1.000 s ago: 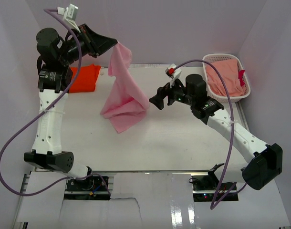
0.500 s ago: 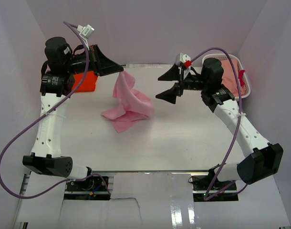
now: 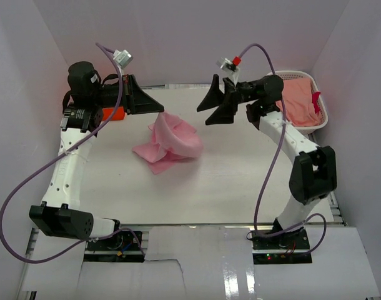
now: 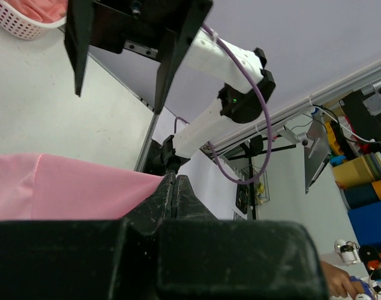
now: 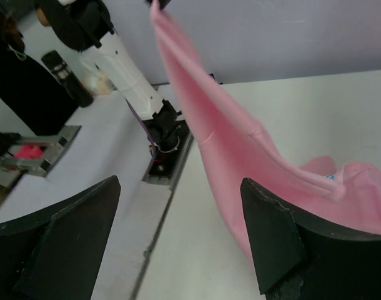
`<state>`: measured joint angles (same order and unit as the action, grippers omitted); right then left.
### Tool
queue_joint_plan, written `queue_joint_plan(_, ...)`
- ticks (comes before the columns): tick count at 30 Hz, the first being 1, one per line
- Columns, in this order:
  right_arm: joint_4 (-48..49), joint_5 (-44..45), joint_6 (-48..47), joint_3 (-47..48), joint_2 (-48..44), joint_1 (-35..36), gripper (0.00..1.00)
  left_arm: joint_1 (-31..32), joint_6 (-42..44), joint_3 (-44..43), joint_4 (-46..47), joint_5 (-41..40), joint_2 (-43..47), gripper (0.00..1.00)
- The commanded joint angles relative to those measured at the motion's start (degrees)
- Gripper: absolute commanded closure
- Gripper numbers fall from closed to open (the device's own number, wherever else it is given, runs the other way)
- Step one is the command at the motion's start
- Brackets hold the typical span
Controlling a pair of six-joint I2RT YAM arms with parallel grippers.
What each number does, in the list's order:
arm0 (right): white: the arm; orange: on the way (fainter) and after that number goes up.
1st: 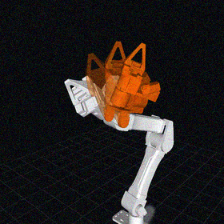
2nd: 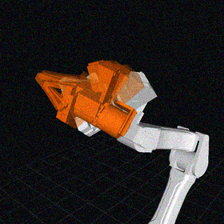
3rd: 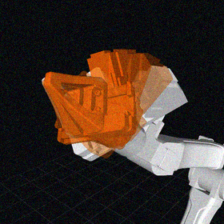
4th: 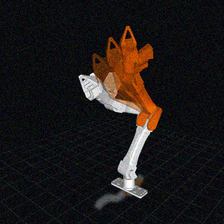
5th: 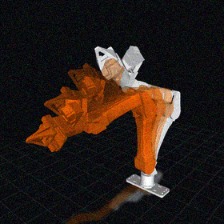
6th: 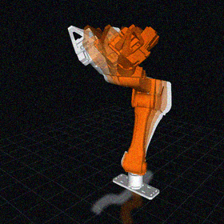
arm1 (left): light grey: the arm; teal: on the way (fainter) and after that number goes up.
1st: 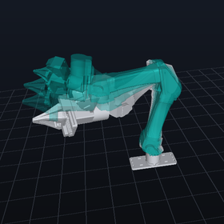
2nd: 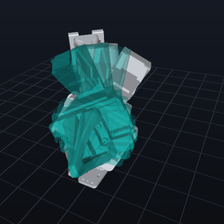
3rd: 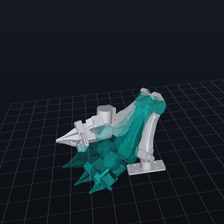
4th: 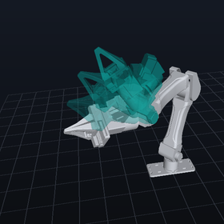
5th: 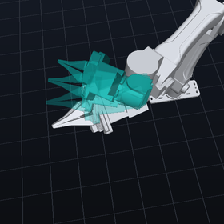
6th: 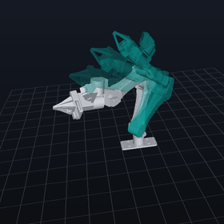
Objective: Fold and stack the t-shirts
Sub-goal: Flatten out the tshirt
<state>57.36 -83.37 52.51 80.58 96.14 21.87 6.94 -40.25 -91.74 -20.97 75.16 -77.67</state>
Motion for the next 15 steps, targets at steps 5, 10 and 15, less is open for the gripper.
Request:
queue_joint_plan(5,50.65,-3.47,38.11,12.68,9.42,1.77,0.17,2.28,-0.45,0.60,3.57,2.19,-0.29,1.00)
queue_joint_plan(10,50.57,-2.76,39.16,15.39,10.47,2.47,0.15,4.83,0.87,0.52,3.48,-0.09,-2.31,1.00)
queue_joint_plan(15,50.04,-4.51,42.93,26.28,15.20,4.58,0.16,9.23,1.31,-1.59,3.48,-2.20,-5.90,1.00)
